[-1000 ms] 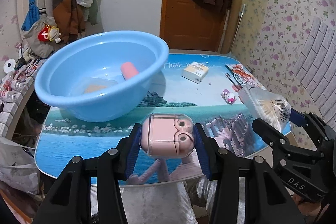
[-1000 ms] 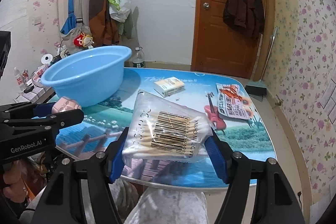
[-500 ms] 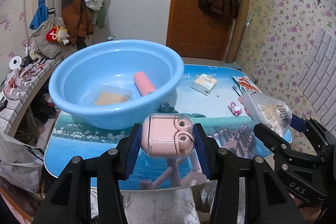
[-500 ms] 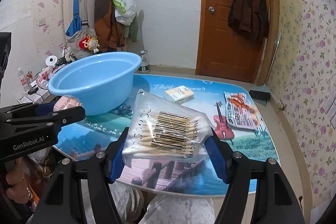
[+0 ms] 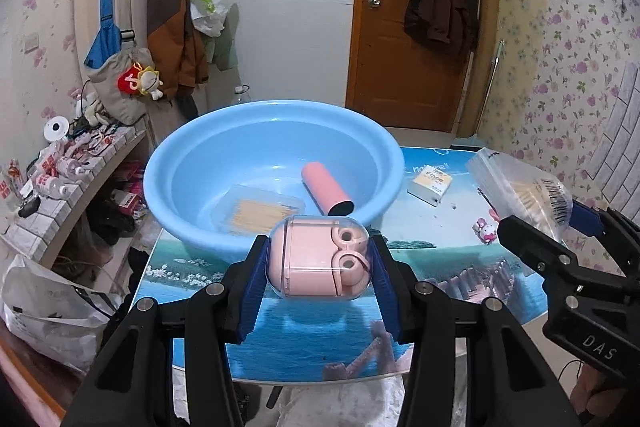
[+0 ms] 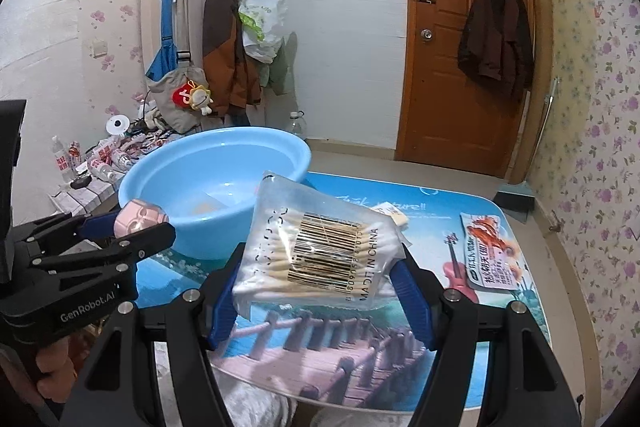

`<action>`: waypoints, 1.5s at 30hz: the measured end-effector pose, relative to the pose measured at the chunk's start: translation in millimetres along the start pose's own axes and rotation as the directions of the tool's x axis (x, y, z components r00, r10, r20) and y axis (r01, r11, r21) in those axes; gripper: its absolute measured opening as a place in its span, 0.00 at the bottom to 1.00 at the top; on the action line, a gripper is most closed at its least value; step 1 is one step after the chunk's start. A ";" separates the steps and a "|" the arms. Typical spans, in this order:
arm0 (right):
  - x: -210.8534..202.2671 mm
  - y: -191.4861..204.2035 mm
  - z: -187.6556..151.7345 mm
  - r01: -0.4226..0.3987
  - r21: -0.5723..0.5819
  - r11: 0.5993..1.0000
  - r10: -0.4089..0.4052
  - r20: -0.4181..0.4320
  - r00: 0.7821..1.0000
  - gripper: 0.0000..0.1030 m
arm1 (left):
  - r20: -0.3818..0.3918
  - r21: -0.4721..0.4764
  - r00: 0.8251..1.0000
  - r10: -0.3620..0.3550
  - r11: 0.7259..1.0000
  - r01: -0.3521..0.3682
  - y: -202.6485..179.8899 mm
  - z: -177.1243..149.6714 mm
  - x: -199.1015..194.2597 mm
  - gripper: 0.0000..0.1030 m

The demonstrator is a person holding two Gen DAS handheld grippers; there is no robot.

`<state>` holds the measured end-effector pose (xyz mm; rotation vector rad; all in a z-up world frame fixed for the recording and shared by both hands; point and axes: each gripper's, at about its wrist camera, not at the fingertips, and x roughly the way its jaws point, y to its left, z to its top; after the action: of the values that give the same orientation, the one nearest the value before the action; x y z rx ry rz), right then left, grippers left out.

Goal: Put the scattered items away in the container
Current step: 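Carry the pink case and swab bag toward the blue basin with both grippers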

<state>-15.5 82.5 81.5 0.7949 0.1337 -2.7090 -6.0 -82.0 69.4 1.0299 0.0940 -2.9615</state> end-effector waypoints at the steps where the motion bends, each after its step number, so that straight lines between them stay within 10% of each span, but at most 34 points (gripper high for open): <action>1: 1.6 1.7 1.1 -0.004 -0.002 1.000 0.004 -0.001 1.000 0.68 | -0.003 -0.006 1.000 -0.001 1.000 0.001 2.3 -0.2 1.2 0.45; 45: 27.0 57.1 56.1 -0.090 -0.074 0.993 0.093 0.045 0.995 0.68 | 0.057 -0.061 0.996 0.064 0.996 -0.060 48.1 36.2 -5.9 0.46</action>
<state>-47.3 11.3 114.0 0.6973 0.1786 -2.6189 -22.6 -132.3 98.7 0.9214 0.1461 -2.9112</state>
